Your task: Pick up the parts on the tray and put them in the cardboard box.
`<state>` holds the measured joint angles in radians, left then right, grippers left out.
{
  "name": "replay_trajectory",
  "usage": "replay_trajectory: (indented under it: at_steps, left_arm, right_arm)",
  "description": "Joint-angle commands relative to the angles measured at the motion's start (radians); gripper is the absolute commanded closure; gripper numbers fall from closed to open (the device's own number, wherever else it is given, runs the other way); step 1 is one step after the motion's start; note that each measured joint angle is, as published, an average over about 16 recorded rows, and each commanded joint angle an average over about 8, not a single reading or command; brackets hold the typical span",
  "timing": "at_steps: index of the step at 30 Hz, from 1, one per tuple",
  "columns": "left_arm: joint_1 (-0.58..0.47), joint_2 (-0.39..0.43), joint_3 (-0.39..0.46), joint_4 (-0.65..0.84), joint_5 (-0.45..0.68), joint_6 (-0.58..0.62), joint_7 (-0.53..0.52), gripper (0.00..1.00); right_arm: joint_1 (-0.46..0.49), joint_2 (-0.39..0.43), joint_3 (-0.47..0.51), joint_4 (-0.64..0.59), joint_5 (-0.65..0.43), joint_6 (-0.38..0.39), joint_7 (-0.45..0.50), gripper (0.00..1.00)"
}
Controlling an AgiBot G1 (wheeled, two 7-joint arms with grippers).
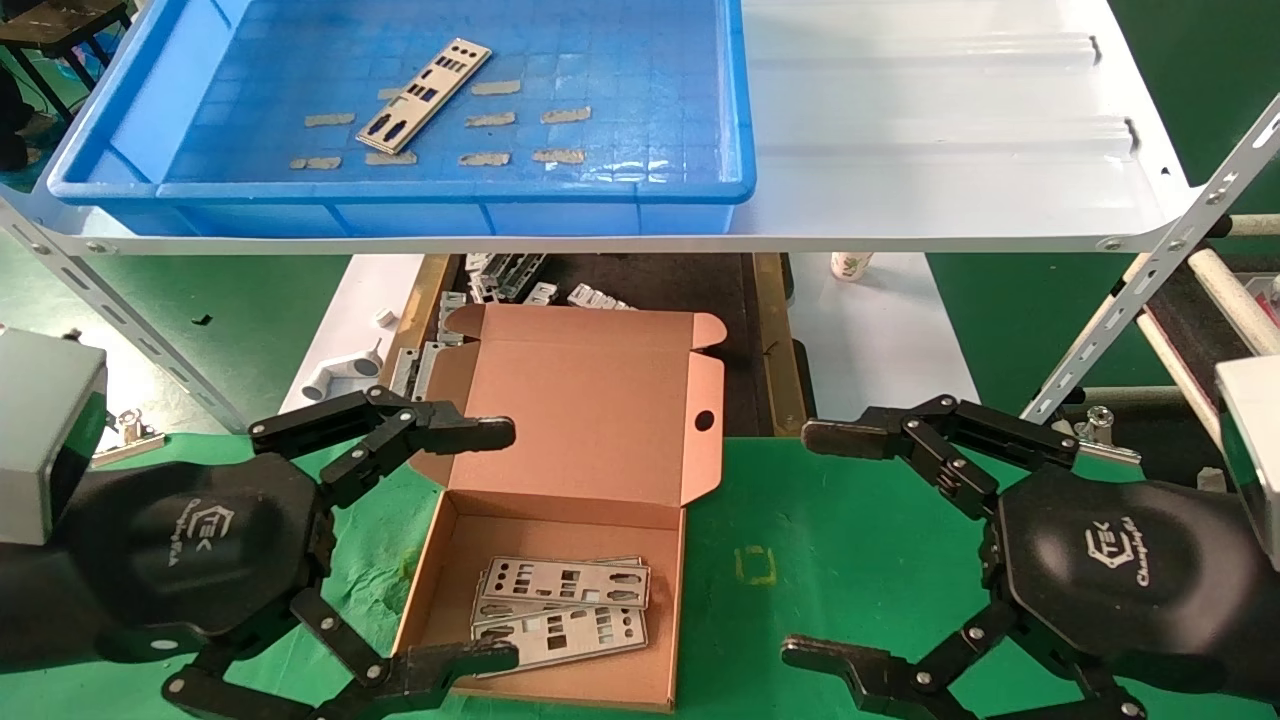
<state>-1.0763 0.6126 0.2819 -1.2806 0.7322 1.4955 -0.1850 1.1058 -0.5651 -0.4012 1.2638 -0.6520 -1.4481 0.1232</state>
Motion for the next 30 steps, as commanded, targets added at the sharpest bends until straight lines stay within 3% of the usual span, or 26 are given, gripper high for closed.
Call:
replay_trajectory:
  at_steps: [1, 30]
  left_arm:
    - [0.000, 0.000, 0.000, 0.000, 0.000, 0.000, 0.000, 0.00]
    - [0.000, 0.000, 0.000, 0.000, 0.000, 0.000, 0.000, 0.00]
  right_arm:
    - [0.000, 0.000, 0.000, 0.000, 0.000, 0.000, 0.000, 0.00]
    - [0.000, 0.000, 0.000, 0.000, 0.000, 0.000, 0.000, 0.00]
